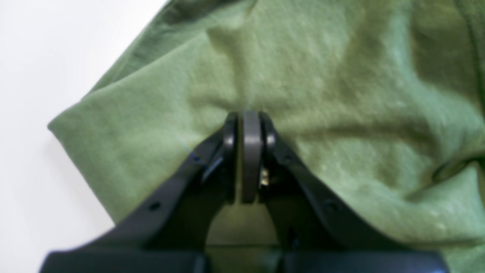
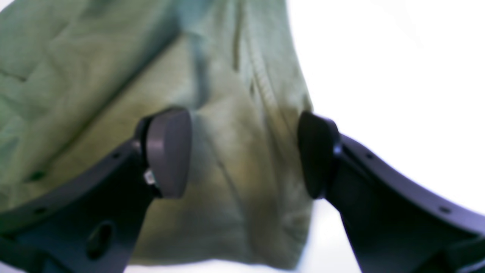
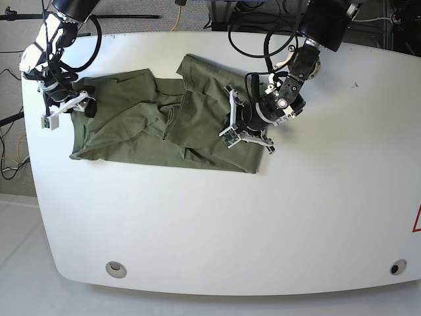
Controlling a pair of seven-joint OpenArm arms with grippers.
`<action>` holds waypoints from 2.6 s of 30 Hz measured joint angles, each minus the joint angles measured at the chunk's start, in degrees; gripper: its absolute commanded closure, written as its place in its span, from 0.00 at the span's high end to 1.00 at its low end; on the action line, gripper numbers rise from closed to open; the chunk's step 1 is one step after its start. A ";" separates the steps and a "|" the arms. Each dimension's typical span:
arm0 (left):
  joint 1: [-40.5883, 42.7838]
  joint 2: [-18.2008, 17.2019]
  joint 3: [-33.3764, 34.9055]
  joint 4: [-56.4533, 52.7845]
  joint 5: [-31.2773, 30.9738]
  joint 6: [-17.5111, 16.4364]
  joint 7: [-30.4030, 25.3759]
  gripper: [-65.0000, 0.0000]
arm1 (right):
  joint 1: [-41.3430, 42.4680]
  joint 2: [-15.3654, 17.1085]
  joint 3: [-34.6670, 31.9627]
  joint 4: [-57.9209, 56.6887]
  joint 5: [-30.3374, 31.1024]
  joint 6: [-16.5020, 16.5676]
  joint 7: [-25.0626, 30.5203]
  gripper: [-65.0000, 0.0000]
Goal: Fold the T-shirt properly
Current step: 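Grasp the shirt corner with the right gripper while the left holds its edge, then bring both held edges together into a compact bundle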
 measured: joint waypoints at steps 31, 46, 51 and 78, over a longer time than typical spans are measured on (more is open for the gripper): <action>2.51 -0.02 0.00 3.15 1.29 0.42 1.27 0.02 | -0.83 -0.04 -5.77 -0.20 0.59 -0.22 4.70 0.00; 2.38 0.07 0.11 3.13 1.27 0.42 1.46 0.02 | -2.08 -0.42 -5.88 10.19 0.22 -0.22 1.46 0.00; 2.19 1.73 0.09 2.29 1.92 0.46 1.70 0.02 | -2.36 -1.11 -8.26 13.97 -0.59 -0.74 -0.26 0.00; 0.46 7.06 0.44 0.04 2.80 0.15 4.48 0.02 | -1.20 -3.63 -35.54 24.59 0.44 -10.60 -1.09 0.00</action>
